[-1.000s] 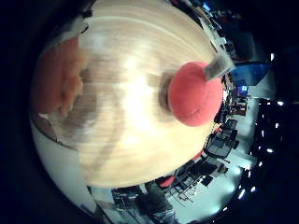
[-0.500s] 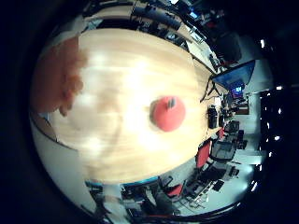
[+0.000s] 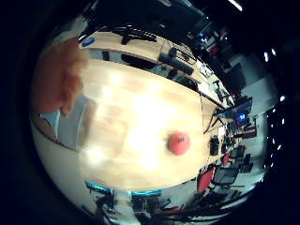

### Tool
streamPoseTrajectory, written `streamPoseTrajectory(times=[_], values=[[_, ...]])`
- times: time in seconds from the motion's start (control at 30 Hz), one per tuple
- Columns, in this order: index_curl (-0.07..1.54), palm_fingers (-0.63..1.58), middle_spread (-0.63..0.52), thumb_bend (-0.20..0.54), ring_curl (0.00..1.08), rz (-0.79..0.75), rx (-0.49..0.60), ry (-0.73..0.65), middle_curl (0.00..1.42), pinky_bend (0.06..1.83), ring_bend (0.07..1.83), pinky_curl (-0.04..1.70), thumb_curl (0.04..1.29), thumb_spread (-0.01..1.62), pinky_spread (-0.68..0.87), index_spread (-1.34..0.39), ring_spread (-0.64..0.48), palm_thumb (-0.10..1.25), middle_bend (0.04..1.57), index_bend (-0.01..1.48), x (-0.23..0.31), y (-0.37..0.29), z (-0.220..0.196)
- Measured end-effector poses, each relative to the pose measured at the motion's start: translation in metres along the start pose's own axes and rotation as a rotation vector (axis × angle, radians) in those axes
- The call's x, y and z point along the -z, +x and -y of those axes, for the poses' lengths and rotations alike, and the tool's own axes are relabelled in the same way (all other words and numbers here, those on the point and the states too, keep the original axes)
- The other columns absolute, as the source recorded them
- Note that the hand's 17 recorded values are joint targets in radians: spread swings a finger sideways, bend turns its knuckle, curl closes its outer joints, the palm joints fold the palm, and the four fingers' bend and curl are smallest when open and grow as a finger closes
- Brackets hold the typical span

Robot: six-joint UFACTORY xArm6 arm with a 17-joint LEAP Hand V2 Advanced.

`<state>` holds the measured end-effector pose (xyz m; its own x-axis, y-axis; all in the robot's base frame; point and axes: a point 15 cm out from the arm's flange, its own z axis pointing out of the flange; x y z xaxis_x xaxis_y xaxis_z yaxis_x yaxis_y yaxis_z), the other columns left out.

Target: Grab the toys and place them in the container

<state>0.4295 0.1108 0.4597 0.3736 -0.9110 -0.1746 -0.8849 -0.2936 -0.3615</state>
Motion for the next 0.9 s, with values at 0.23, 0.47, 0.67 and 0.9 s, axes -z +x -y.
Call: streamPoseTrajectory(times=[0.23,0.47,0.67,0.9], values=[[0.59,1.2,-0.44,-0.018,0.46,0.072,0.151,-0.074,0.59,1.23,1.22,0.44,0.42,0.91,-0.48,-0.58,-0.32,1.08,0.79,0.37,-0.034,-0.089,0.004],[0.61,1.2,-0.44,-0.014,0.46,0.088,0.281,-0.134,0.59,1.22,1.21,0.45,0.43,0.92,-0.49,-0.58,-0.32,1.09,0.79,0.35,-0.054,-0.15,0.006],[0.64,1.2,-0.44,-0.017,0.46,0.085,0.345,-0.167,0.59,1.2,1.21,0.45,0.43,0.93,-0.5,-0.59,-0.32,1.09,0.79,0.33,-0.067,-0.18,0.002],[0.65,1.2,-0.43,-0.017,0.46,0.092,0.374,-0.194,0.59,1.2,1.2,0.45,0.43,0.93,-0.51,-0.6,-0.32,1.1,0.78,0.31,-0.079,-0.194,-0.004]])
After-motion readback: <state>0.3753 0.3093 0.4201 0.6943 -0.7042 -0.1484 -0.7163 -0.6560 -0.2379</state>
